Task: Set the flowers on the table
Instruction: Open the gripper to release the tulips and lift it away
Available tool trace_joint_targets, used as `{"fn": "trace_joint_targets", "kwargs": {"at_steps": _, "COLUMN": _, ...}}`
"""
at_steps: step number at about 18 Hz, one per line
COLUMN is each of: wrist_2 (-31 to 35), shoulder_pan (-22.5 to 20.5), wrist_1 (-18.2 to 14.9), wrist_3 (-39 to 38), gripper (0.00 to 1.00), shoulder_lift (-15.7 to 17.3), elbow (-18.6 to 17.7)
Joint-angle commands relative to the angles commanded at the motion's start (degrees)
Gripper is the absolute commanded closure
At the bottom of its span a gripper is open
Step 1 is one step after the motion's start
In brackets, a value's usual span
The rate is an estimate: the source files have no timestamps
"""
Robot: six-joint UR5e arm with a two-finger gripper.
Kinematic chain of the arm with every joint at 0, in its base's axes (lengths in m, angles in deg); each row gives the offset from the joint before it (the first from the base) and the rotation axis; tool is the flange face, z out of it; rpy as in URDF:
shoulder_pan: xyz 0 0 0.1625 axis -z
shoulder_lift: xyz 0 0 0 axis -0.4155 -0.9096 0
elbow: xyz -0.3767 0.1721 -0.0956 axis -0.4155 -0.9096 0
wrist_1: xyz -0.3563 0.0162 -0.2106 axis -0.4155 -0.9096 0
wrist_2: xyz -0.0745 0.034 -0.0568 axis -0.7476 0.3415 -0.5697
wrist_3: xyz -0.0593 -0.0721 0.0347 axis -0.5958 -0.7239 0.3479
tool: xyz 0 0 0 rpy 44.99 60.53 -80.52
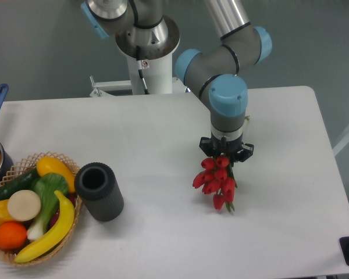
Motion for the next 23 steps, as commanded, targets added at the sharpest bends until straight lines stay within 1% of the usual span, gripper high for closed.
{"fn": "trace_joint_targets", "kwargs": {"at_steps": 1, "wrist_2": 0.0, "shoulder_pan": 0.0, "wrist_1": 0.1, "wrist_3": 0.0, "gripper": 0.34, "shoulder_lift": 0.1, "elbow": 0.3}}
{"fn": "trace_joint_targets", "kwargs": {"at_steps": 2, "wrist_2": 0.0, "shoulder_pan": 0.0, "wrist_1": 0.1, "wrist_3": 0.0, "gripper": 0.31, "shoulder_lift": 0.1, "elbow": 0.4}}
{"fn": "trace_joint_targets", "kwargs": {"at_steps": 3, "wrist_2": -0.1, "shoulder_pan": 0.0, "wrist_1": 0.1, "wrist_3": 0.0, "gripper": 0.25, "shoulder_lift": 0.3, "elbow": 0.6}}
{"fn": "trace_joint_targets", "kwargs": {"at_steps": 5, "wrist_2": -0.1, "shoulder_pan": -0.1, "wrist_1": -0.1, "wrist_3": 0.0, "gripper": 0.23, "shoulder_lift": 0.5, "elbow": 1.0}}
{"fn": "trace_joint_targets", "kwargs": {"at_steps": 7, "wrist_2": -0.2, "shoulder_pan": -0.4, "wrist_1": -0.6, "wrist_3": 0.4, "gripper": 0.12, "shoulder_lift": 1.2, "elbow": 1.1}}
{"fn": "trace_joint_targets", "kwargs": {"at_steps": 8, "wrist_2": -0.2, "shoulder_pan": -0.5, "wrist_1": -0.7, "wrist_3": 1.7, "gripper": 0.0, "shoulder_lift": 2.0, "elbow": 1.1}}
{"fn": "trace_joint_targets", "kwargs": {"at_steps": 11, "wrist_2": -0.1, "shoulder_pan": -1.3, "wrist_1": -0.8, "wrist_3": 6.1, "gripper": 0.0, "shoulder_lift": 3.9, "elbow": 1.2}}
{"fn": "trace_joint_targets", "kwargs": {"at_steps": 13, "wrist_2": -0.2, "shoulder_pan": -3.5, "wrist_1": -1.0, "wrist_3": 8.5, "gripper": 0.0, "shoulder_lift": 5.2, "elbow": 1.5}}
{"fn": "trace_joint_targets", "kwargs": {"at_steps": 14, "wrist_2": -0.5, "shoulder_pan": -4.6, "wrist_1": -1.6, "wrist_3": 10.9, "gripper": 0.0, "shoulder_lift": 5.5, "elbow": 1.8}}
{"fn": "trace_joint_targets", "kwargs": {"at_steps": 15, "wrist_2": -1.9, "shoulder_pan": -5.9, "wrist_1": -3.8, "wrist_3": 15.2, "gripper": 0.0, "shoulder_lift": 5.7, "elbow": 3.0}}
{"fn": "trace_joint_targets", "kwargs": {"at_steps": 16, "wrist_2": -3.5, "shoulder_pan": -7.7, "wrist_1": -7.4, "wrist_3": 19.5, "gripper": 0.0, "shoulder_lift": 6.1, "elbow": 4.2}}
{"fn": "trace_joint_targets", "kwargs": {"at_steps": 17, "wrist_2": -4.6, "shoulder_pan": -8.9, "wrist_1": -9.6, "wrist_3": 22.6, "gripper": 0.0, "shoulder_lift": 6.3, "elbow": 5.1}}
{"fn": "trace_joint_targets", "kwargs": {"at_steps": 18, "wrist_2": -5.7, "shoulder_pan": -9.3, "wrist_1": -10.7, "wrist_3": 25.5, "gripper": 0.0, "shoulder_lift": 6.5, "elbow": 5.8}}
{"fn": "trace_joint_targets", "kwargs": {"at_steps": 19, "wrist_2": -6.4, "shoulder_pan": -9.8, "wrist_1": -11.1, "wrist_3": 29.8, "gripper": 0.0, "shoulder_lift": 7.5, "elbow": 6.0}}
{"fn": "trace_joint_targets", "kwargs": {"at_steps": 22, "wrist_2": -11.6, "shoulder_pan": -11.9, "wrist_1": -11.1, "wrist_3": 36.4, "gripper": 0.0, "shoulder_lift": 9.1, "elbow": 6.1}}
{"fn": "trace_joint_targets", "kwargs": {"at_steps": 23, "wrist_2": -12.1, "shoulder_pan": -12.4, "wrist_1": -11.2, "wrist_3": 37.5, "gripper": 0.0, "shoulder_lift": 9.7, "elbow": 6.1}}
